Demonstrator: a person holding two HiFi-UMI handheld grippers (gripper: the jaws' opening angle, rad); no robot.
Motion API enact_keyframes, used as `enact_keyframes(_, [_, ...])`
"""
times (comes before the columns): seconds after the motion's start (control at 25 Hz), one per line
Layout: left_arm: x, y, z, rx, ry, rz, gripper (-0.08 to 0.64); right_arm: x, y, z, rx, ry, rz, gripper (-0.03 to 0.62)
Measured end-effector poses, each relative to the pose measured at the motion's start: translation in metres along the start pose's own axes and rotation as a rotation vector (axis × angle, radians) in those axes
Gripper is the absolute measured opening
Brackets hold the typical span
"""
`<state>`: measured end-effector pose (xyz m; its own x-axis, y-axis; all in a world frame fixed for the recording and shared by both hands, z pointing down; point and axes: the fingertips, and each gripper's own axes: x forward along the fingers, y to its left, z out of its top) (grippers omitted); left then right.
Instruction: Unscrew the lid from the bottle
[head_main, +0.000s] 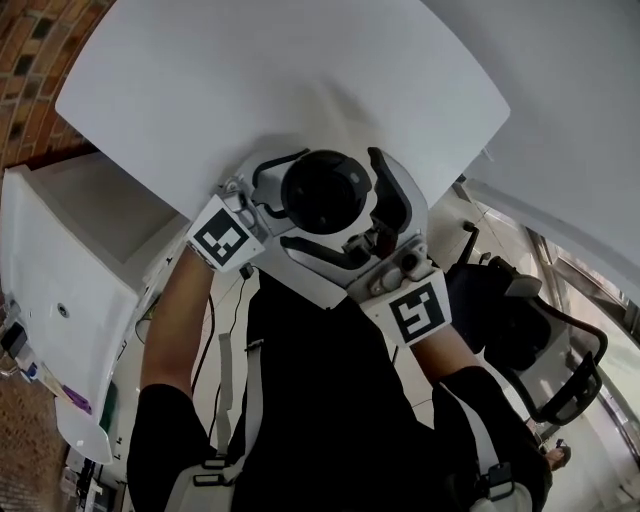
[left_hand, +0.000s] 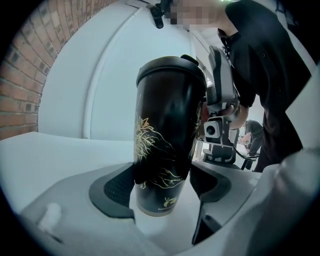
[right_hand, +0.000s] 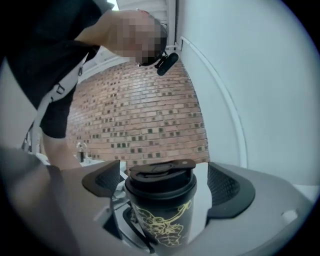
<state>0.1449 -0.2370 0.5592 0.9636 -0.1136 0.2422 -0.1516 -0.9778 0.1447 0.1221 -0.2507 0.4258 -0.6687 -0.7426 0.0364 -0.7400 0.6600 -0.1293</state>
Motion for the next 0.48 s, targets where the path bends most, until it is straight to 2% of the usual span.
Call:
enact_keyframes(0.12, [0.001,-0.001,0.001,-0.007,-0.008,-0.001,0.35,0.006,0.0,-0.006,-0.054,0.016,-0.137,0.529])
enact_keyframes(0.2, [0.001,-0.001,0.001,-0.016,-0.011,0.0,0.35,0.013,0.003,-0.01,-0.094,0.029,-0.166,0.528])
enact_keyframes(0.28, [0.002,0.0,0.0,-0.024,-0.012,0.002,0.35,0.016,0.004,-0.014,-0.115,0.049,-0.162,0.508])
enact_keyframes(0.36, [0.002,0.0,0.0,-0.028,-0.014,0.001,0.35,0.016,0.002,-0.015,-0.116,0.063,-0.145,0.457])
enact_keyframes(0.48, [0.002,-0.001,0.001,-0.021,-0.012,-0.01,0.348,0.014,0.005,-0.016,-0.13,0.086,-0.052,0.456])
